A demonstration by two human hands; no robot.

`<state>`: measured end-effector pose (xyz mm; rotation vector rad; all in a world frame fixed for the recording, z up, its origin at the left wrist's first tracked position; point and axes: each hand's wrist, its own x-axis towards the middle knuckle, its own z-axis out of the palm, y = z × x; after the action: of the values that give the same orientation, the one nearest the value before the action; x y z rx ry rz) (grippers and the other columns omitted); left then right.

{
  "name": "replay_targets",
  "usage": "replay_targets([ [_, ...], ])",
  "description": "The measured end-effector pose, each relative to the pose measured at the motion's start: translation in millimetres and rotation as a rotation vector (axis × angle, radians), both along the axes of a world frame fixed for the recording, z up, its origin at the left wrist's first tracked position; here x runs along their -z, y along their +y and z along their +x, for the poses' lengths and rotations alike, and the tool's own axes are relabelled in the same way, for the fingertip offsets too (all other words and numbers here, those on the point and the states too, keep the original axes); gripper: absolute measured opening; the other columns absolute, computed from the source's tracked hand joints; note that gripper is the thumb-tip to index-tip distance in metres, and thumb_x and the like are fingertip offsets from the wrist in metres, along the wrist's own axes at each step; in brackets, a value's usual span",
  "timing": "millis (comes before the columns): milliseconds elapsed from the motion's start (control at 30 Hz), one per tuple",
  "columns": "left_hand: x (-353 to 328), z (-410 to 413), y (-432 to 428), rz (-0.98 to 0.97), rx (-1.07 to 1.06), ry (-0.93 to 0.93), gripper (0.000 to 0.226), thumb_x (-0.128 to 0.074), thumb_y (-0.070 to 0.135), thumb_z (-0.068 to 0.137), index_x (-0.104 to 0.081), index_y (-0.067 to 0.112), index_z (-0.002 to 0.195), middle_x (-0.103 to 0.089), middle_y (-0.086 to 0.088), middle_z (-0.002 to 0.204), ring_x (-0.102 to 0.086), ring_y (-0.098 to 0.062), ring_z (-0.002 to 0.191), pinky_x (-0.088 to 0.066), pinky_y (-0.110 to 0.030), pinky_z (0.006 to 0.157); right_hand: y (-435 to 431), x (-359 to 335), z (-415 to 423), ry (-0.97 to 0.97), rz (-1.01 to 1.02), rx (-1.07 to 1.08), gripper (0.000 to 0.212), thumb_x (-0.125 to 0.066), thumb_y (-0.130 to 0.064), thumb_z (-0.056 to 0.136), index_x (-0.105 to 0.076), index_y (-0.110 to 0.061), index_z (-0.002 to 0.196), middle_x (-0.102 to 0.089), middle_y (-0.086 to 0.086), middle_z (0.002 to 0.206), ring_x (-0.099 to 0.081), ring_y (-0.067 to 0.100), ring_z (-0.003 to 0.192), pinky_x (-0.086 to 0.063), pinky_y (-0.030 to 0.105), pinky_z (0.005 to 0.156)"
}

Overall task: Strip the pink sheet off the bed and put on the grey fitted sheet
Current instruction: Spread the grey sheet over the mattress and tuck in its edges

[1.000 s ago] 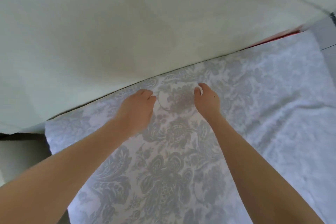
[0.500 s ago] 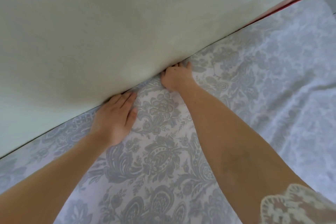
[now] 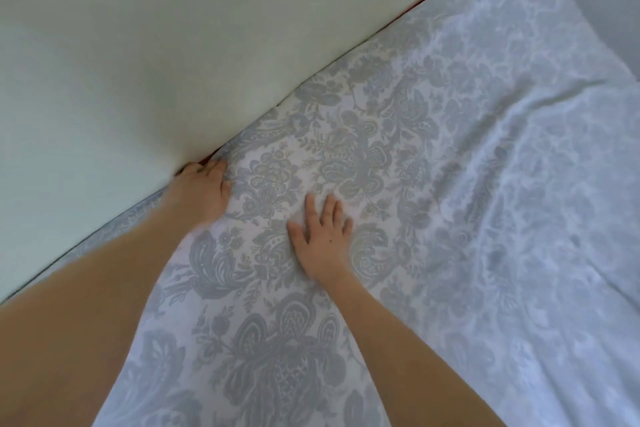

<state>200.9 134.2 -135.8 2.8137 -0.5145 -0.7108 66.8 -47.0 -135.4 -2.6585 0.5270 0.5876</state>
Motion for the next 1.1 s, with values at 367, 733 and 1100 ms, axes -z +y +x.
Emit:
replay_targets([
  [367, -45.0, -178.1, 22.9, 0.101, 0.319, -0.082, 0.05, -0.034, 0.031, 0.096, -0.032, 0.016, 0.144, -0.021, -0.015, 0.154, -0.019, -0.034, 0.141, -0.02, -0.045, 0.114, 34.5, -24.9, -278.3, 0.245, -0.101, 0.172, 0.078, 0.007, -0.067, 0.082, 0.004, -0.03, 0.151, 0.008, -0.002, 0.159, 0.012, 0.013, 0.145, 0.0, 0.045, 0.118],
  [733, -64.7, -391.2, 65.7, -0.114, 0.257, 0.3, 0.032, -0.041, 0.02, 0.097, -0.042, 0.012, 0.066, -0.043, -0.005, 0.064, -0.039, -0.018, 0.059, -0.028, -0.029, 0.053, 73.3, -79.4, -514.6, 0.071, 0.392, 1.642, 0.026, -0.055, -0.022, 0.093, -0.063, 0.001, 0.082, -0.064, 0.014, 0.07, -0.059, 0.025, 0.061, -0.049, 0.035, 0.061],
  [1100, -57.1, -519.2, 20.8, -0.206, 0.822, 0.136, 0.029, -0.045, 0.016, 0.095, -0.059, 0.011, 0.119, -0.058, -0.005, 0.123, -0.049, -0.025, 0.113, -0.041, -0.032, 0.086, 65.5, -11.0, -619.6, -0.331, 0.919, 2.411, 0.033, -0.042, -0.009, 0.099, -0.046, -0.003, 0.131, -0.064, 0.018, 0.087, -0.068, 0.026, 0.078, -0.056, 0.036, 0.063],
])
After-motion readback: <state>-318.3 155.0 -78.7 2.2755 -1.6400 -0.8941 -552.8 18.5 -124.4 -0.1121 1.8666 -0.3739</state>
